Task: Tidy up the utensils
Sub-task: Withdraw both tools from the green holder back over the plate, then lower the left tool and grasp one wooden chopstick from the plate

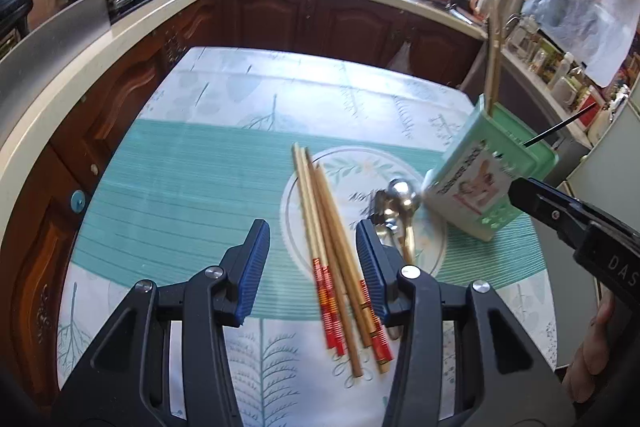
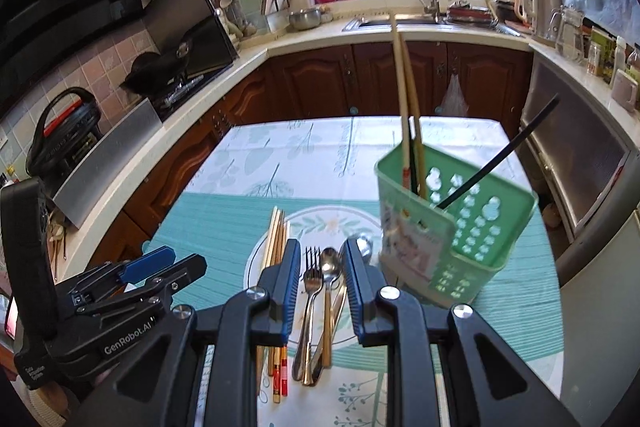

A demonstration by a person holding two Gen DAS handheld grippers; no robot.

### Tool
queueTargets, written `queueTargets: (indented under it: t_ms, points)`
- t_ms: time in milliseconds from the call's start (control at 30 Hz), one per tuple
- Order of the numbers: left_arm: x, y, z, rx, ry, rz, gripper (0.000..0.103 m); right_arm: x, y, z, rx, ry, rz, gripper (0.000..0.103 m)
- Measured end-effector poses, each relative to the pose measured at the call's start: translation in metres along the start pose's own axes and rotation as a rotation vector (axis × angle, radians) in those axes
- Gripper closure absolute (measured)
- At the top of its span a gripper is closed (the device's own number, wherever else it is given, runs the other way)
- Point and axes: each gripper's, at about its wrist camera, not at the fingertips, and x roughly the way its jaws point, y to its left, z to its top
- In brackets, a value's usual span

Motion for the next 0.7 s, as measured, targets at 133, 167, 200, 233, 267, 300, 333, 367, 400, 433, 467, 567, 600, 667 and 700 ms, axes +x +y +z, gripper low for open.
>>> queueTargets:
  t_ms: [133,167,200,233,267,300,333,367,400,433,467,567,600,667,700]
  points:
    - [0.013,0.014,-0.009,-0.021,0.043,0.025,0.061,0.014,0.005,-0.006,0.014,0.048,0.012,0.081]
    - [0.017,0.017,-0.01,-0.024,0.055,0.03,0.061,0.017,0.007,-0.007,0.011,0.055,0.013,0.081]
    - [0.02,0.019,-0.011,-0.025,0.068,0.035,0.061,0.019,0.01,-0.008,0.006,0.062,0.013,0.081]
    - [0.024,0.02,-0.013,-0.024,0.082,0.041,0.061,0.021,0.012,-0.009,0.002,0.067,0.013,0.081]
    - [0.028,0.021,-0.013,-0.024,0.091,0.044,0.061,0.022,0.014,-0.01,-0.005,0.072,0.014,0.081]
    - [0.031,0.022,-0.014,-0.024,0.102,0.045,0.061,0.023,0.015,-0.011,-0.008,0.074,0.015,0.081]
    - [0.035,0.023,-0.015,-0.025,0.115,0.044,0.061,0.024,0.016,-0.012,-0.013,0.077,0.015,0.081]
    - [0.038,0.023,-0.017,-0.026,0.127,0.043,0.061,0.025,0.018,-0.013,-0.018,0.079,0.015,0.081]
    - [0.04,0.023,-0.018,-0.029,0.138,0.041,0.061,0.025,0.02,-0.014,-0.022,0.081,0.014,0.081]
    - [0.043,0.023,-0.018,-0.03,0.149,0.039,0.061,0.026,0.021,-0.015,-0.024,0.085,0.014,0.081]
    - [0.045,0.023,-0.019,-0.032,0.158,0.037,0.061,0.027,0.022,-0.015,-0.026,0.091,0.015,0.081]
    - [0.05,0.025,-0.022,-0.04,0.179,0.026,0.061,0.032,0.023,-0.018,-0.025,0.11,0.019,0.081]
    - [0.051,0.026,-0.022,-0.044,0.185,0.023,0.061,0.033,0.024,-0.018,-0.024,0.116,0.018,0.081]
    - [0.056,0.029,-0.023,-0.057,0.201,0.016,0.061,0.038,0.024,-0.02,-0.018,0.136,0.017,0.081]
    - [0.059,0.031,-0.023,-0.067,0.214,0.011,0.061,0.04,0.024,-0.021,-0.015,0.142,0.019,0.081]
